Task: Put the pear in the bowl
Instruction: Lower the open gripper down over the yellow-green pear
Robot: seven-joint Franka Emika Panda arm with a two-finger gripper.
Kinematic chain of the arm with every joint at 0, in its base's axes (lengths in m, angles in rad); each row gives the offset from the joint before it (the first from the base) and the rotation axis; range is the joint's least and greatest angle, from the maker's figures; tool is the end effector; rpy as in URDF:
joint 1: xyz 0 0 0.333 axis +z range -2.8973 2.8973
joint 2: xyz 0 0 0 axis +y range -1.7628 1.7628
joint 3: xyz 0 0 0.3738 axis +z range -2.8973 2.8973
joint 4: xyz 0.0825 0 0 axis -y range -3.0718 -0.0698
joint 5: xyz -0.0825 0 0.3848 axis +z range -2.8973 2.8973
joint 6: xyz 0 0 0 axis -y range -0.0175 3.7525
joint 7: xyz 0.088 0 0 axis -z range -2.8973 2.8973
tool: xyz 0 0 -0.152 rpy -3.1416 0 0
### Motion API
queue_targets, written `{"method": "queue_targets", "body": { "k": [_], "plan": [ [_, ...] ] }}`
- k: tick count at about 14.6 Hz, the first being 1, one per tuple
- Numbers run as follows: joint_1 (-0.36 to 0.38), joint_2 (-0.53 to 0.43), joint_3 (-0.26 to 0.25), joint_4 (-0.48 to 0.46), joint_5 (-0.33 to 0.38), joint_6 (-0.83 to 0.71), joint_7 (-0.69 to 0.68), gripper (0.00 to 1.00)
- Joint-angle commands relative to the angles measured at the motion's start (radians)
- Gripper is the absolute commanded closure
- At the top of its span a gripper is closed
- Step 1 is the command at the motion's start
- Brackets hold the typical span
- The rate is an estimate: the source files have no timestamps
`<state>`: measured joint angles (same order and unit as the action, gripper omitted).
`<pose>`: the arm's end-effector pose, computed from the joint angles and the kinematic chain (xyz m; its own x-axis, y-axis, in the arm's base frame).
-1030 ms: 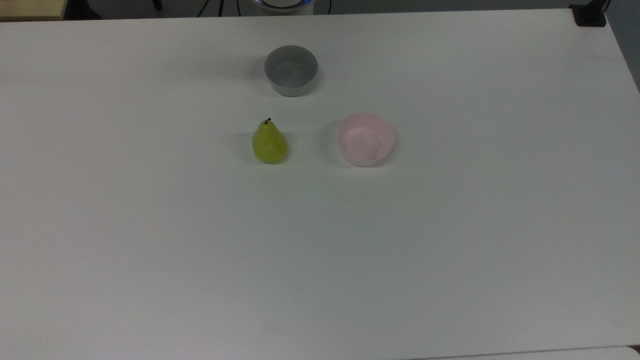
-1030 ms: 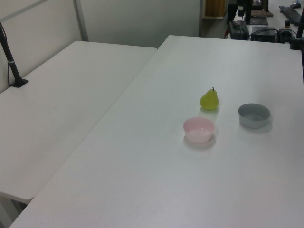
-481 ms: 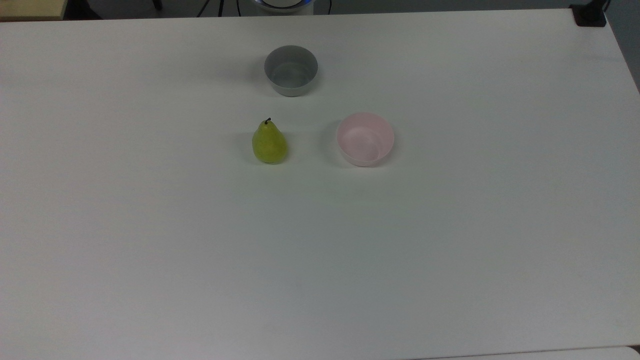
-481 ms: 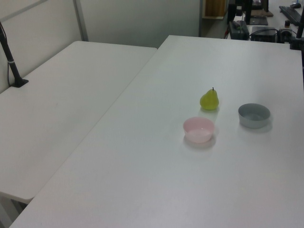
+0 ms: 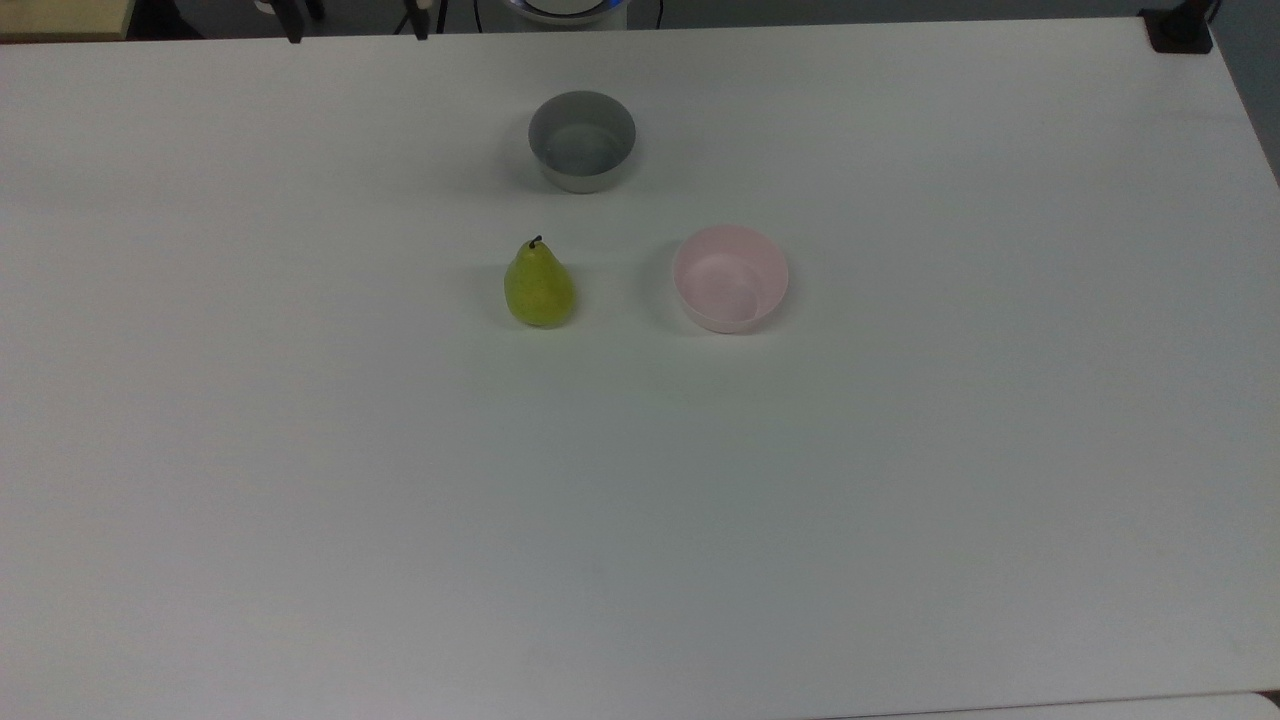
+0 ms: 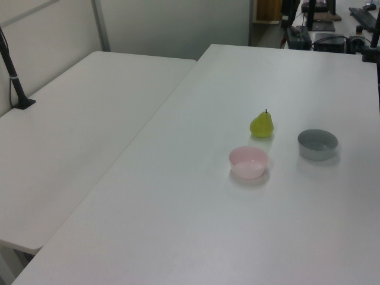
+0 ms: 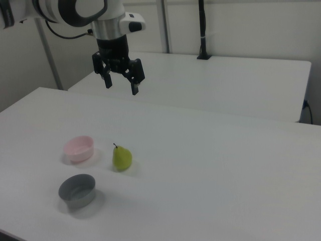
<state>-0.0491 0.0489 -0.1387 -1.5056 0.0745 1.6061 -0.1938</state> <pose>0.5719 -0.0952 0.6444 0.9979 0.0038 0.0640 0.0074 -0.9984 -0.0564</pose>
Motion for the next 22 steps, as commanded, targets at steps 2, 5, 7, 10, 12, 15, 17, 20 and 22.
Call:
{"method": "queue_targets", "body": {
  "k": [2, 5, 7, 10, 12, 15, 17, 20, 22],
  "plan": [
    [0.152, 0.026, -0.047, -0.053, -0.007, 0.067, 0.039, 0.00],
    [0.205, 0.107, -0.042, -0.093, -0.037, 0.132, 0.060, 0.00],
    [0.248, 0.178, -0.039, -0.126, -0.094, 0.171, 0.060, 0.00],
    [0.273, 0.232, -0.039, -0.203, -0.133, 0.251, 0.062, 0.00],
    [0.273, 0.272, -0.039, -0.209, -0.157, 0.281, 0.062, 0.00],
    [0.273, 0.302, -0.038, -0.237, -0.197, 0.314, 0.060, 0.00],
    [0.271, 0.318, -0.039, -0.260, -0.220, 0.351, 0.060, 0.00],
    [0.270, 0.338, -0.038, -0.268, -0.237, 0.359, 0.059, 0.00],
    [0.273, 0.344, -0.036, -0.269, -0.240, 0.360, 0.060, 0.00]
  ]
}}
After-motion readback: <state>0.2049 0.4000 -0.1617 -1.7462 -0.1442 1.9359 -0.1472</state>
